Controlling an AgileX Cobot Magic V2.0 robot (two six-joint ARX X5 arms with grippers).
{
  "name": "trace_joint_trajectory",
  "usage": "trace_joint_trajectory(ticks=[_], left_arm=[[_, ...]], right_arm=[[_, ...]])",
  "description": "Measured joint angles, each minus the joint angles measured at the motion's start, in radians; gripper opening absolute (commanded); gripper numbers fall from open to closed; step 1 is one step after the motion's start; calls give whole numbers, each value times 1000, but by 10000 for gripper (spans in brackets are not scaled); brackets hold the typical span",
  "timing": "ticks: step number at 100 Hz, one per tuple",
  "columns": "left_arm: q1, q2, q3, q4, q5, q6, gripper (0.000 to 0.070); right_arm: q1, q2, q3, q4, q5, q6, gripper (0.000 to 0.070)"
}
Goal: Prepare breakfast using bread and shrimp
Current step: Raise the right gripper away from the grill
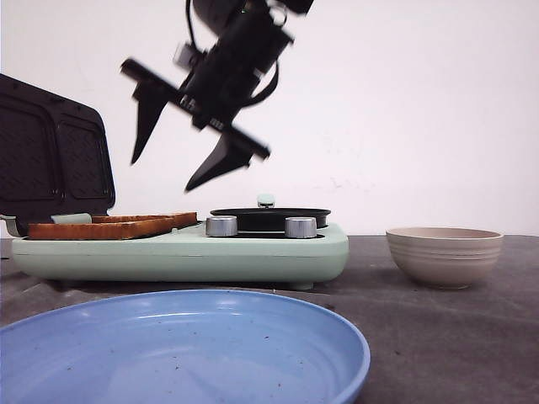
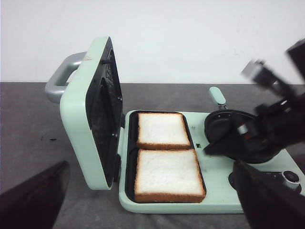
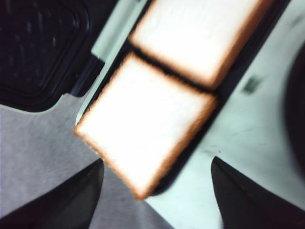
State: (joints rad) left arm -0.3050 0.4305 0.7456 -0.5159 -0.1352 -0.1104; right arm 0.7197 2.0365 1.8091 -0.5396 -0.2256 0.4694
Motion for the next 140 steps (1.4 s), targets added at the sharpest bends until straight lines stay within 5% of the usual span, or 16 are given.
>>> trace_joint_trajectory(ticks=[22,56,102,140], left_arm=[[0,0,0,0,0,0,634],[0,0,0,-4,0,0,634],[0,0,0,-4,0,-8,634],[0,0,0,-4,0,-12,634]], right_arm=[[-49,-156,6,-115,102,-155,443],[-119,-344,-71,-179,169,-265,421],[-173,-890,-729,122,206,-290,415],[-172,-1410,-1121,109,303,-248,415]])
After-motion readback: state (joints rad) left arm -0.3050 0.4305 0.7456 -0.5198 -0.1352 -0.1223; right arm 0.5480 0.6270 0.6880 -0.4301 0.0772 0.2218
